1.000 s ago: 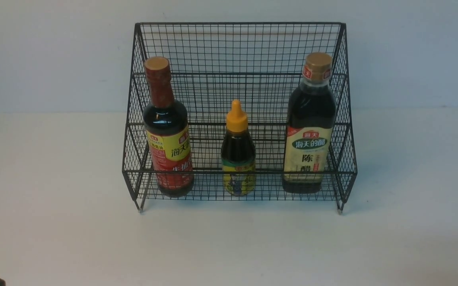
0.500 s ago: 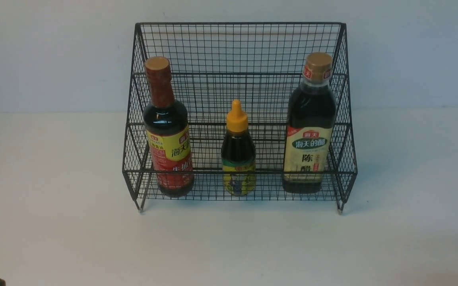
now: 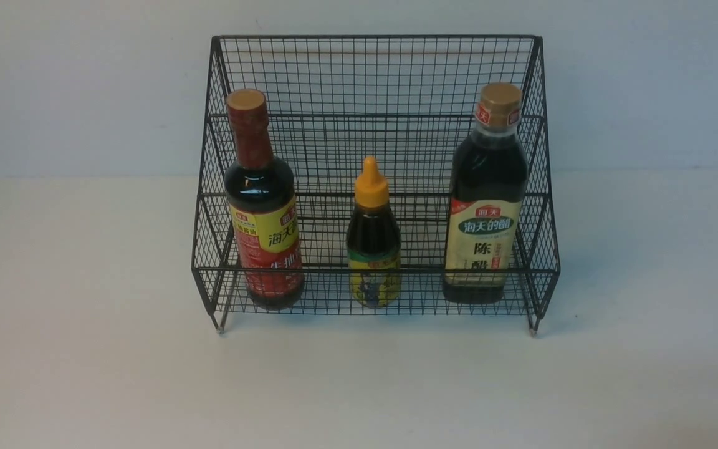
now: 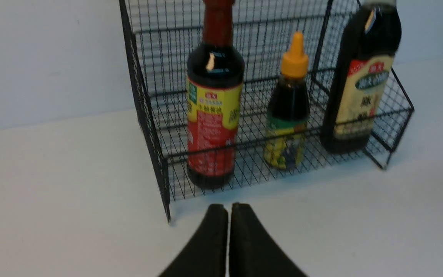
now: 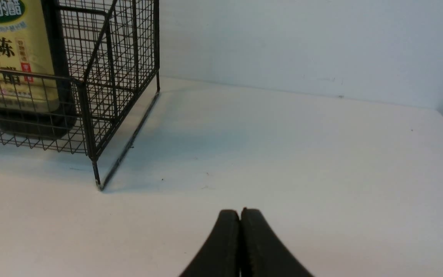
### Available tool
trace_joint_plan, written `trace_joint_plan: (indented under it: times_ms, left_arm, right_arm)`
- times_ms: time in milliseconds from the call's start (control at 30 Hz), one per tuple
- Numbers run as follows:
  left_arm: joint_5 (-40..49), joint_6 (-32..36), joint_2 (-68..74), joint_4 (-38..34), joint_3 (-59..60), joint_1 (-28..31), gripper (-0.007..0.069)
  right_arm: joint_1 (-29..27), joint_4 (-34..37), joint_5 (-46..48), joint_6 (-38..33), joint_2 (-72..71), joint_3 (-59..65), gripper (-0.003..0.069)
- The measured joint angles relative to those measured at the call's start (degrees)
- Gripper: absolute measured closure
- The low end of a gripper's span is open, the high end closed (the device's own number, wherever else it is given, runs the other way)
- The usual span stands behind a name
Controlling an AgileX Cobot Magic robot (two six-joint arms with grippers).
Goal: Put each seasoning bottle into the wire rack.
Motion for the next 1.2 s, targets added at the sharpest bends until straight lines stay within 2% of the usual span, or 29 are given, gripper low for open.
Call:
trace_joint_plan:
  times_ms: [67, 167, 733, 900, 1033, 1200]
  left_arm:
    - [-4.3, 0.0, 0.0, -0.4, 1.6, 0.0, 0.0629]
    - [-6.0, 0.0, 0.0, -0.5, 2.1, 0.0, 0.0629]
    - [-7.5, 0.4, 0.0, 0.9, 3.8, 0.0, 0.0629]
    - [-10.1, -0.8, -1.0, 6.1, 11.7, 0.0, 0.0629]
    - [-10.7, -5.2, -4.9, 12.9, 18.5, 0.3, 0.0629]
    - [-15.7, -9.2, -9.3, 20.5, 26.4, 3.1, 0.0629]
  right_arm:
    - [0.0, 0.0, 0.0, 0.0, 0.0, 0.0, 0.0673]
    - [0.0, 0.0, 0.0, 0.0, 0.0, 0.0, 0.0673]
    - [0.0, 0.0, 0.0, 0.0, 0.0, 0.0, 0.0673]
    - [0.0, 0.0, 0.0, 0.0, 0.0, 0.0, 0.0673]
    - [0.0, 0.0, 0.0, 0.0, 0.0, 0.0, 0.0673]
    - [0.0, 0.0, 0.0, 0.0, 0.0, 0.0, 0.0673]
